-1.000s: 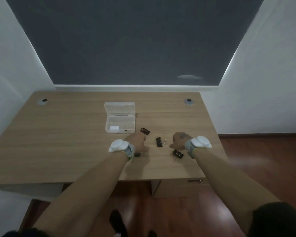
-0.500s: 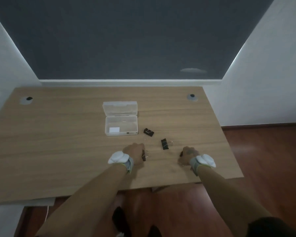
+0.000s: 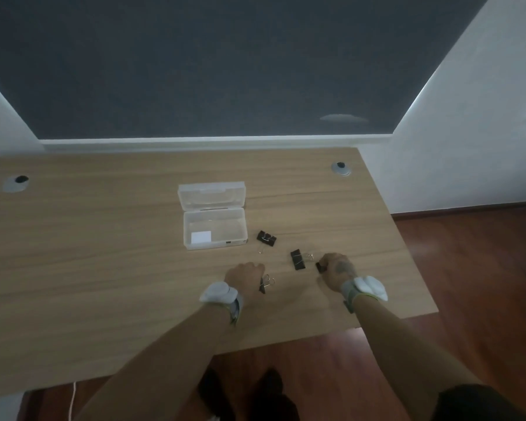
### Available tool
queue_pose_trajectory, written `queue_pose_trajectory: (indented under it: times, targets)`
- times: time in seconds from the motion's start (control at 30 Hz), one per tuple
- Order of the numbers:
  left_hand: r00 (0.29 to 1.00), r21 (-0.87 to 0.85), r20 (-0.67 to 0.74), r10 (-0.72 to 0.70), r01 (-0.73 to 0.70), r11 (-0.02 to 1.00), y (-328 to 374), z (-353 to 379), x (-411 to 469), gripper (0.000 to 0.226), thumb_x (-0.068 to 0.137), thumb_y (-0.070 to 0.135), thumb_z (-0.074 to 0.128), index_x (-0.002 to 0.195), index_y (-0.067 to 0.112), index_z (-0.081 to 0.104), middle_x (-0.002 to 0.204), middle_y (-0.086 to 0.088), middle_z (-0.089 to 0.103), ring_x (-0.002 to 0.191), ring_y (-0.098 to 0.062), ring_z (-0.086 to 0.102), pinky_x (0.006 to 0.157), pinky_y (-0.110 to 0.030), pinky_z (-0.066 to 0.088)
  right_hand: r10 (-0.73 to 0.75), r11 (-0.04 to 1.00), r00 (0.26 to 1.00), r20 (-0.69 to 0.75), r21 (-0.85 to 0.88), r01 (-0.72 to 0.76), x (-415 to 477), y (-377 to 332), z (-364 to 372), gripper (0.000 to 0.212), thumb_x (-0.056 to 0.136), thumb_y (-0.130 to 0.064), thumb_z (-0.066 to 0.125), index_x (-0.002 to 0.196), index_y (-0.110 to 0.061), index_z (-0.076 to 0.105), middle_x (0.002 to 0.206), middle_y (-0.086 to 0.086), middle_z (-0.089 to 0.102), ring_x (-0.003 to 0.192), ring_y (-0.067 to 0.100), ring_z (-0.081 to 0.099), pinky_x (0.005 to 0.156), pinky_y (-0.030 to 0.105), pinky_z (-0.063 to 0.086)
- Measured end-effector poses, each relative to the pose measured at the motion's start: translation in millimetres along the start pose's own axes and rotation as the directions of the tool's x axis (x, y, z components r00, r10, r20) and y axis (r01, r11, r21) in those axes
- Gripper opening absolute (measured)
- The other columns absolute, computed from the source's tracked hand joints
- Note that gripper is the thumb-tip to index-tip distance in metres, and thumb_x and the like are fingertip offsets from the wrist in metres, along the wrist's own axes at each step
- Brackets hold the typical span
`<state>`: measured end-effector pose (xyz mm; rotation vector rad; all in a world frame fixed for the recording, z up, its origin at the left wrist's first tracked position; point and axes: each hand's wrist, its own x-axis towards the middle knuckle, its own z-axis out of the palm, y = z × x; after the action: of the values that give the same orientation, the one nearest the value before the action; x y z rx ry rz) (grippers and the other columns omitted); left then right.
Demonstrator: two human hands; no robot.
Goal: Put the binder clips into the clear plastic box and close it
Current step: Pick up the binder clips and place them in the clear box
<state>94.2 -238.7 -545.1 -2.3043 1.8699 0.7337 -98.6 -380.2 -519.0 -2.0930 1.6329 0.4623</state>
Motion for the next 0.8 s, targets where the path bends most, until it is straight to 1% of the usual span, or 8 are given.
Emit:
queue_pose_trajectory:
  times: [0.1,0.17,0.27,0.33,0.4,0.53,0.67,0.8]
  targets:
    - [1.0,0.012,-0.021,-0.004,0.005,1.0,1,-3,4,0.038,0.089,0.031,0.065,0.122,0.014,0.056,0.119,-0.011,0.062,0.108,-0.032,0.061,0.088,-0.042,0.052,-0.11,0.985,0.985,-0.134,0.115,0.126,8,8,-4,0.049,0.085,-0.002,0.06,0.134,-0.01,0.061,0.143,0.012,0.055,0.13,0.031,0.055,0.109,0.031,0.044]
    - [0.999,0.017,-0.034,-0.009,0.01,1.0,0,-4,6,0.038,0.09,0.027,0.063,0.125,0.014,0.056,0.121,-0.01,0.062,0.11,-0.032,0.061,0.088,-0.043,0.052,-0.102,0.979,0.975,-0.196,0.154,0.134,13,11,-7,0.059,0.083,0.002,0.058,0.14,-0.009,0.053,0.148,0.012,0.049,0.132,0.032,0.052,0.11,0.031,0.042]
    - [0.999,0.006,-0.051,0.005,-0.005,1.0,-1,-3,11,0.035,0.092,0.024,0.061,0.125,0.015,0.055,0.122,-0.01,0.061,0.111,-0.032,0.059,0.087,-0.043,0.051,0.058,0.966,0.976,-0.21,0.259,-0.002,24,12,-8,0.049,0.092,-0.014,0.059,0.14,-0.009,0.049,0.141,0.014,0.052,0.127,0.035,0.054,0.103,0.036,0.045]
    - [0.998,-0.015,-0.057,0.009,-0.01,1.0,-1,-2,14,0.034,0.092,0.022,0.06,0.126,0.015,0.056,0.124,-0.008,0.06,0.112,-0.031,0.058,0.088,-0.042,0.051,0.171,0.935,0.976,-0.137,0.335,-0.117,34,9,-9,0.047,0.094,-0.034,0.06,0.133,-0.008,0.051,0.134,0.017,0.058,0.123,0.036,0.057,0.097,0.037,0.047]
    - [0.998,-0.038,-0.062,-0.001,-0.001,0.999,-2,-2,18,0.033,0.093,0.016,0.057,0.126,0.015,0.056,0.128,-0.007,0.057,0.115,-0.03,0.056,0.088,-0.042,0.049,0.239,0.902,0.97,-0.028,0.375,-0.212,44,4,-12,0.053,0.09,-0.044,0.064,0.126,-0.006,0.054,0.124,0.019,0.062,0.112,0.037,0.064,0.091,0.037,0.053]
    - [0.995,-0.041,-0.101,0.018,-0.023,0.999,0,2,24,0.033,0.095,0.01,0.052,0.127,0.014,0.058,0.135,-0.007,0.055,0.117,-0.029,0.054,0.087,-0.039,0.048,0.25,0.879,0.967,0.047,0.407,-0.247,66,-1,-18,0.042,0.088,-0.028,0.069,0.12,-0.001,0.063,0.114,0.022,0.069,0.099,0.036,0.072,0.089,0.045,0.06]
    - [0.989,-0.046,-0.136,0.063,-0.07,0.997,-4,-4,31,0.033,0.096,0.013,0.05,0.128,0.015,0.06,0.132,-0.005,0.057,0.119,-0.029,0.054,0.087,-0.04,0.048,0.215,0.876,0.976,0.035,0.434,-0.209,88,-7,-29,0.039,0.09,-0.016,0.066,0.127,-0.003,0.062,0.127,0.022,0.065,0.111,0.036,0.069,0.095,0.045,0.057]
    - [0.967,-0.099,-0.223,0.121,-0.146,0.984,-17,-26,34,0.041,0.086,0.027,0.057,0.124,0.016,0.06,0.129,-0.002,0.059,0.116,-0.025,0.055,0.086,-0.039,0.054,0.166,0.906,0.986,-0.024,0.399,-0.143,105,-17,-43,0.034,0.091,-0.013,0.064,0.124,-0.007,0.066,0.129,0.018,0.065,0.118,0.035,0.063,0.093,0.034,0.051]
